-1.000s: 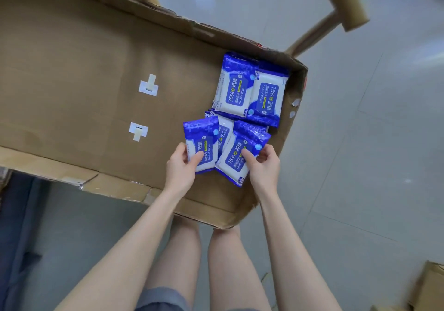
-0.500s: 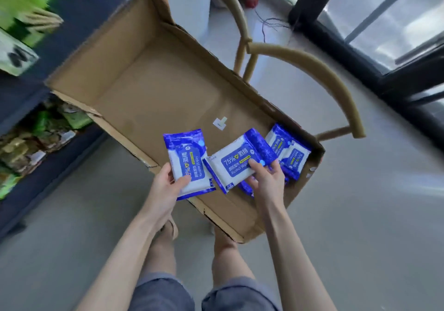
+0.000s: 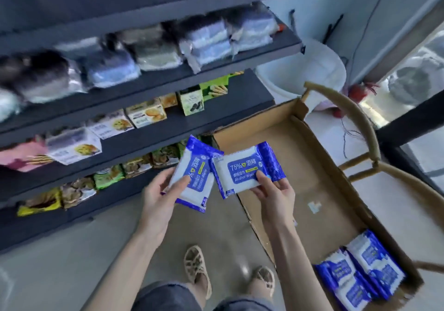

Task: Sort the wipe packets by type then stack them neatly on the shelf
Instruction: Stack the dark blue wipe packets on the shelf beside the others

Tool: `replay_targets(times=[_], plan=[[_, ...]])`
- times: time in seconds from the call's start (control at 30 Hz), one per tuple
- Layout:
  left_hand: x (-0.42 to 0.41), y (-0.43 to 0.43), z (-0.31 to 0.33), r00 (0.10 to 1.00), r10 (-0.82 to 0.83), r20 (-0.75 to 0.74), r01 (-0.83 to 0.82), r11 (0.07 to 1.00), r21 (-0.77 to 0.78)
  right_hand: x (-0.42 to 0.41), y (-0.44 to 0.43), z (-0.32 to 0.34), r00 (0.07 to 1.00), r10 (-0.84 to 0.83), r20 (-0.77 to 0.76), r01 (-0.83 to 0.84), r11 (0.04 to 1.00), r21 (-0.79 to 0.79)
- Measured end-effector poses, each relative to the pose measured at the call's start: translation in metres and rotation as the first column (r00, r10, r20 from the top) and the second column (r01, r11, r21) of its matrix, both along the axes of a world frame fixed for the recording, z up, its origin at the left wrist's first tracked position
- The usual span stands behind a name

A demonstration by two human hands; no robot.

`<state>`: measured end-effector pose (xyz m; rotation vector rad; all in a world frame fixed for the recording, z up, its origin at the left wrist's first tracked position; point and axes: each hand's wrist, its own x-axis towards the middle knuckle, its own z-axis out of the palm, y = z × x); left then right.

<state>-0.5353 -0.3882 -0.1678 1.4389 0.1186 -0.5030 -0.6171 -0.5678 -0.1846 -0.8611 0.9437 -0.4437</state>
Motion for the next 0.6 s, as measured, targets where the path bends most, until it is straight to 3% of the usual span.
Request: replay_targets(times=[0.23, 0.4, 0.6], plan=[[0.089, 0.064, 0.048, 0.997, 0.009, 0.079, -0.008, 1.000, -0.020, 0.114, 0.049, 0.051, 0.976, 0.172, 0.132, -0.160, 0.982, -0.099], [0.161, 0.080, 0.080, 0.958, 0.114, 0.262, -0.125, 0.992, 0.023, 0.194, 0.056, 0.089, 0.933, 0.279, 0.229, -0.238, 0.952, -0.190], [0.262, 0.085, 0.127, 0.847, 0.202, 0.492, -0.268, 0.961, 0.067, 0.304, 0.059, 0.135, 0.855, 0.419, 0.306, -0.341, 0.898, -0.278]])
